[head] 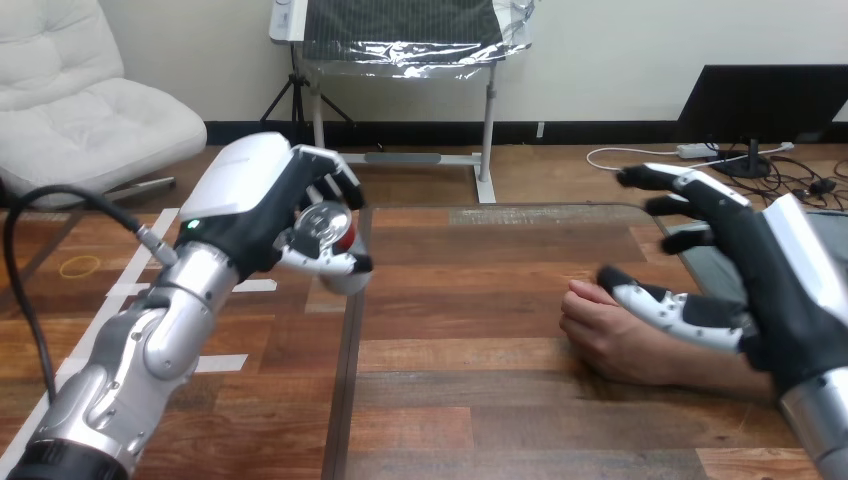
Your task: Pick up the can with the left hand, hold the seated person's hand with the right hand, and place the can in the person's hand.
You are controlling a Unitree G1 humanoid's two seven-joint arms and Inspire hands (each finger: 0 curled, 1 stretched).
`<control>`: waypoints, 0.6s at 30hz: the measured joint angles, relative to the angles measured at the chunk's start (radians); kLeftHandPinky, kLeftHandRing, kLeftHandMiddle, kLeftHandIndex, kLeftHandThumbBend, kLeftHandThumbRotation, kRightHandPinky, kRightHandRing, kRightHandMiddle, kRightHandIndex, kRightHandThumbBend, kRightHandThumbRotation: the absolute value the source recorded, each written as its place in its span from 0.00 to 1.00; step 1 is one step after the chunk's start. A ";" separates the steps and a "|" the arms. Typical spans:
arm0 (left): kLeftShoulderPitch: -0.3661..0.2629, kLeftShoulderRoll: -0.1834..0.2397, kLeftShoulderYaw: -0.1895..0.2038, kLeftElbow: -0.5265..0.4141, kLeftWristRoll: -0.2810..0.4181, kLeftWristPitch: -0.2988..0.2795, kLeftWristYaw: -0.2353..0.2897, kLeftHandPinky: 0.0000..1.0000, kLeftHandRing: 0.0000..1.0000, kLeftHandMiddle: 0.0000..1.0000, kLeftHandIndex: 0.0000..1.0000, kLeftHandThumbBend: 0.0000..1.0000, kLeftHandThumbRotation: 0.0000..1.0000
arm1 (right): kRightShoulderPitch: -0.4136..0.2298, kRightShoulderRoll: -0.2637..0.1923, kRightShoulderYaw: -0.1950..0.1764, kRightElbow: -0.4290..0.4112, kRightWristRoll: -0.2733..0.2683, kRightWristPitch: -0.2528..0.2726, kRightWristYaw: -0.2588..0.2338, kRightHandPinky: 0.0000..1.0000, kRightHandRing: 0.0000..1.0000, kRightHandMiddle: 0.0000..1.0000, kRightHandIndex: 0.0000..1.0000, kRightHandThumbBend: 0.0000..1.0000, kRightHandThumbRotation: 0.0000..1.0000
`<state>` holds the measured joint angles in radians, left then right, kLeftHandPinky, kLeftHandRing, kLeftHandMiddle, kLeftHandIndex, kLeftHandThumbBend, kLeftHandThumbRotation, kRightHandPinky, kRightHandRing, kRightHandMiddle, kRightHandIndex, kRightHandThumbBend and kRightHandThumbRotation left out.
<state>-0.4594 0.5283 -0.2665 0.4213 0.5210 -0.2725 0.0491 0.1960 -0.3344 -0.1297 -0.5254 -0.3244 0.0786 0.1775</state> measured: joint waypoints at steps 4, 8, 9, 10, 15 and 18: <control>0.000 -0.009 0.005 -0.030 -0.002 0.005 -0.012 0.38 0.43 0.50 0.53 0.56 0.00 | -0.023 -0.050 -0.016 0.025 -0.027 0.022 0.021 0.68 0.80 0.84 0.80 0.80 0.00; 0.002 -0.024 0.012 -0.064 -0.005 0.015 -0.023 0.37 0.43 0.50 0.53 0.55 0.00 | -0.042 -0.103 -0.028 0.053 -0.054 0.034 0.045 0.69 0.81 0.85 0.81 0.82 0.00; 0.003 -0.028 0.013 -0.073 -0.006 0.017 -0.025 0.37 0.43 0.49 0.53 0.56 0.00 | -0.048 -0.116 -0.030 0.062 -0.062 0.036 0.051 0.69 0.81 0.85 0.81 0.83 0.00; 0.003 -0.032 0.014 -0.081 -0.007 0.019 -0.028 0.37 0.43 0.49 0.53 0.56 0.00 | -0.053 -0.129 -0.031 0.072 -0.070 0.036 0.056 0.69 0.81 0.85 0.81 0.83 0.00; 0.008 -0.048 0.015 -0.119 -0.014 0.019 -0.034 0.37 0.42 0.49 0.52 0.55 0.00 | -0.083 -0.195 -0.032 0.129 -0.098 0.033 0.082 0.69 0.81 0.84 0.80 0.85 0.00; 0.009 -0.061 0.015 -0.138 -0.014 0.020 -0.036 0.36 0.42 0.49 0.52 0.55 0.00 | -0.102 -0.228 -0.032 0.169 -0.116 0.030 0.092 0.69 0.81 0.84 0.80 0.87 0.00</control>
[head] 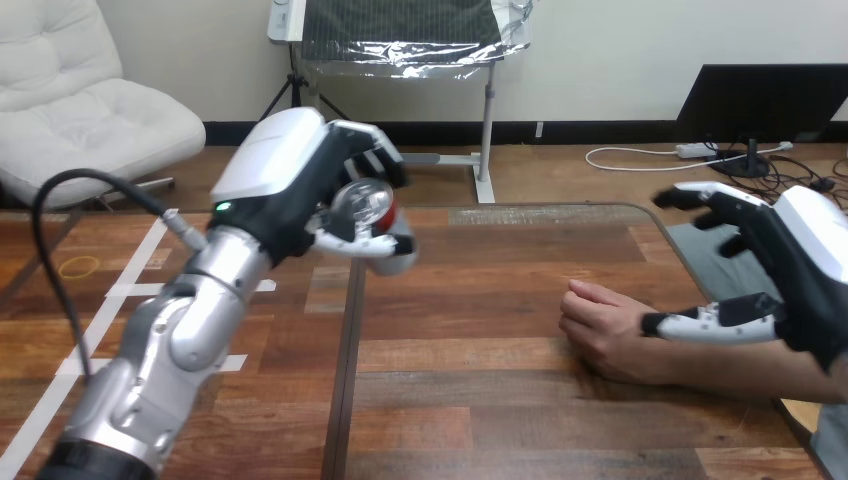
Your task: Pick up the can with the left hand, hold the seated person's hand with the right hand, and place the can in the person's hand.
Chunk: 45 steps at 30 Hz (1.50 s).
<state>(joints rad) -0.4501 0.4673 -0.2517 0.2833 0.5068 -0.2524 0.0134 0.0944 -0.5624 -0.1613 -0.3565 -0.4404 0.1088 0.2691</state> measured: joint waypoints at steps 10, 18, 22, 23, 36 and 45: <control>0.002 -0.032 0.000 -0.048 -0.001 0.006 -0.003 0.35 0.41 0.48 0.51 0.55 0.00 | -0.060 -0.093 0.009 0.148 -0.034 -0.037 0.030 0.70 0.83 0.85 0.81 0.90 0.00; 0.002 -0.054 0.000 -0.075 0.011 0.026 -0.009 0.35 0.41 0.48 0.51 0.55 0.00 | -0.112 -0.149 0.042 0.255 -0.074 -0.040 0.064 0.74 0.85 0.87 0.82 0.89 0.00; 0.003 -0.061 0.000 -0.085 0.011 0.030 -0.014 0.35 0.41 0.48 0.51 0.55 0.00 | -0.135 -0.172 0.062 0.302 -0.091 -0.041 0.083 0.77 0.87 0.88 0.84 0.88 0.00; 0.003 -0.063 0.000 -0.087 0.011 0.032 -0.015 0.35 0.41 0.48 0.51 0.55 0.00 | -0.141 -0.179 0.070 0.316 -0.096 -0.041 0.089 0.77 0.87 0.88 0.84 0.88 0.00; 0.005 -0.081 0.000 -0.100 0.011 0.037 -0.023 0.34 0.40 0.48 0.51 0.55 0.00 | -0.207 -0.228 0.139 0.455 -0.139 -0.060 0.140 0.83 0.89 0.89 0.84 0.87 0.00; 0.009 -0.085 0.000 -0.106 0.012 0.043 -0.033 0.35 0.41 0.48 0.51 0.55 0.00 | -0.271 -0.255 0.190 0.546 -0.172 -0.079 0.176 0.85 0.90 0.90 0.85 0.86 0.00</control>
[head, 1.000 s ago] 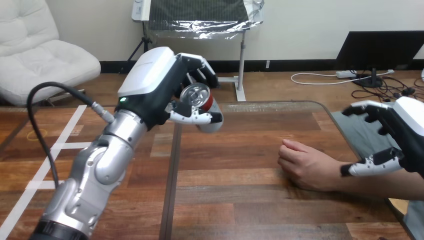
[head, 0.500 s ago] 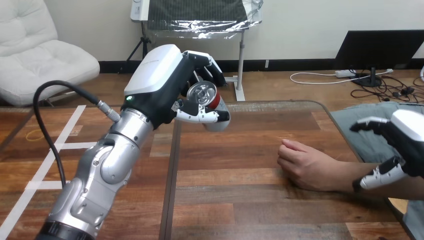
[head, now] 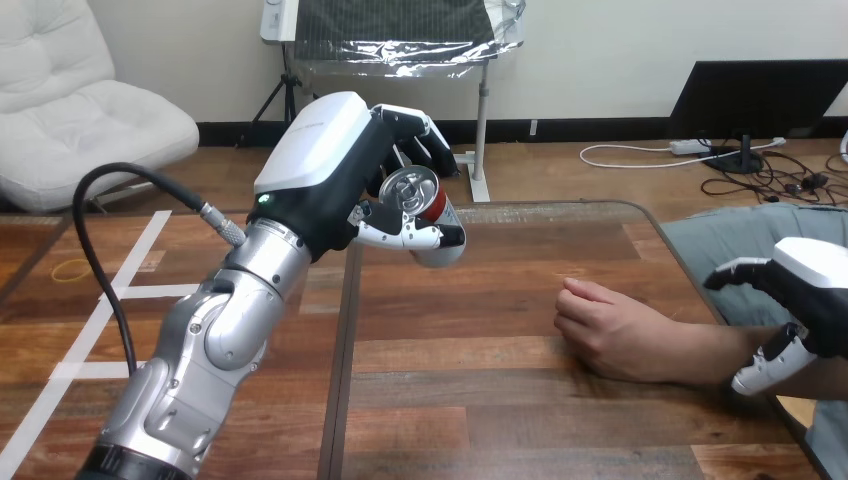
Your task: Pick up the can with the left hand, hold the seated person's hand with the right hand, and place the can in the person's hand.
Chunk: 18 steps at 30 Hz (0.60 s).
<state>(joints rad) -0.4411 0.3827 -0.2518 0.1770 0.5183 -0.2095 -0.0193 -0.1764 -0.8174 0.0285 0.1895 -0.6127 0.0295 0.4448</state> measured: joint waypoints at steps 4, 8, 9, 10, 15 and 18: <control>0.001 -0.002 0.000 -0.002 0.001 0.005 -0.001 0.35 0.41 0.48 0.51 0.55 0.00 | -0.029 -0.017 0.025 0.040 -0.018 -0.017 0.016 0.86 0.91 0.90 0.85 0.85 0.00; 0.001 -0.003 0.000 -0.004 0.001 0.006 -0.001 0.35 0.41 0.48 0.51 0.55 0.00 | -0.061 -0.026 0.049 0.078 -0.030 -0.026 0.031 0.87 0.90 0.90 0.85 0.85 0.00; 0.001 -0.003 0.000 -0.005 0.001 0.006 -0.001 0.35 0.41 0.48 0.51 0.55 0.00 | -0.069 -0.028 0.055 0.088 -0.034 -0.029 0.033 0.87 0.90 0.90 0.84 0.85 0.00; 0.001 -0.003 0.000 -0.005 0.001 0.006 -0.001 0.35 0.41 0.48 0.51 0.55 0.00 | -0.075 -0.030 0.060 0.097 -0.038 -0.033 0.035 0.87 0.90 0.90 0.84 0.85 0.00; 0.001 -0.005 0.000 -0.007 0.000 0.005 -0.001 0.34 0.40 0.47 0.51 0.55 0.00 | -0.108 -0.042 0.092 0.136 -0.060 -0.049 0.037 0.86 0.89 0.89 0.84 0.85 0.00; 0.001 -0.006 0.000 -0.007 0.000 0.004 -0.001 0.34 0.40 0.47 0.51 0.55 0.00 | -0.125 -0.044 0.104 0.159 -0.067 -0.060 0.037 0.86 0.89 0.89 0.83 0.85 0.00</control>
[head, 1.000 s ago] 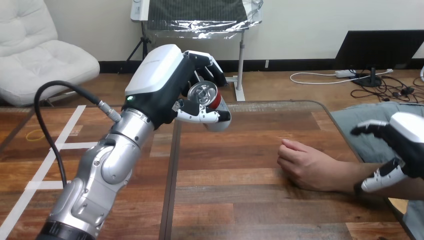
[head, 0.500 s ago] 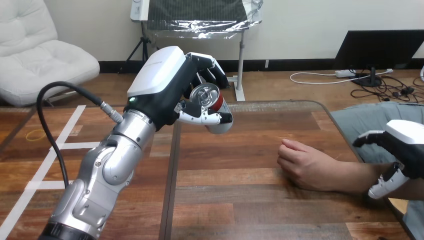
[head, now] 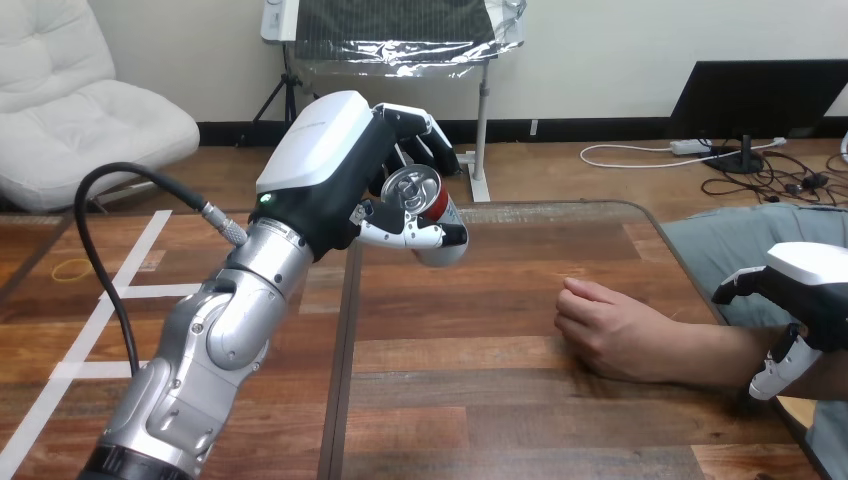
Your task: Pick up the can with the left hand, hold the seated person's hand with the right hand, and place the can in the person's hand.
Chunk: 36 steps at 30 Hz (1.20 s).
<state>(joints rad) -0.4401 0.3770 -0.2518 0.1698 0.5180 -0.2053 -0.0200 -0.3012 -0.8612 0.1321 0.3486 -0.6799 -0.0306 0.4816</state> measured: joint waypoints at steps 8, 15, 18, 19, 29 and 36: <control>0.000 -0.001 0.000 0.000 0.000 -0.001 -0.001 0.34 0.39 0.46 0.51 0.55 0.00 | -0.048 -0.005 0.042 0.065 -0.036 -0.029 0.000 0.85 0.87 0.87 0.82 0.84 0.03; 0.000 -0.003 0.000 0.000 0.000 -0.001 -0.005 0.34 0.40 0.46 0.51 0.55 0.00 | -0.077 -0.005 0.071 0.104 -0.068 -0.039 0.000 0.84 0.84 0.85 0.81 0.83 0.04; 0.000 -0.003 0.000 0.000 0.000 -0.001 -0.006 0.34 0.40 0.47 0.51 0.56 0.00 | -0.081 -0.005 0.078 0.109 -0.077 -0.041 -0.002 0.83 0.83 0.84 0.80 0.83 0.04; 0.000 -0.004 0.000 0.000 0.000 -0.001 -0.006 0.34 0.40 0.47 0.51 0.56 0.00 | -0.082 -0.005 0.080 0.110 -0.080 -0.042 -0.003 0.83 0.83 0.83 0.80 0.83 0.04; 0.000 -0.011 0.000 0.000 0.000 -0.002 -0.006 0.33 0.39 0.46 0.50 0.56 0.00 | -0.088 -0.005 0.104 0.116 -0.112 -0.043 -0.010 0.81 0.80 0.81 0.78 0.81 0.03; 0.000 -0.021 0.000 0.000 0.000 -0.002 -0.006 0.32 0.38 0.46 0.50 0.56 0.00 | -0.092 -0.005 0.114 0.119 -0.120 -0.042 -0.008 0.79 0.79 0.81 0.78 0.80 0.05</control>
<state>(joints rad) -0.4400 0.3555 -0.2519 0.1696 0.5180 -0.2072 -0.0265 -0.3928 -0.8661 0.2461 0.4675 -0.8002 -0.0728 0.4733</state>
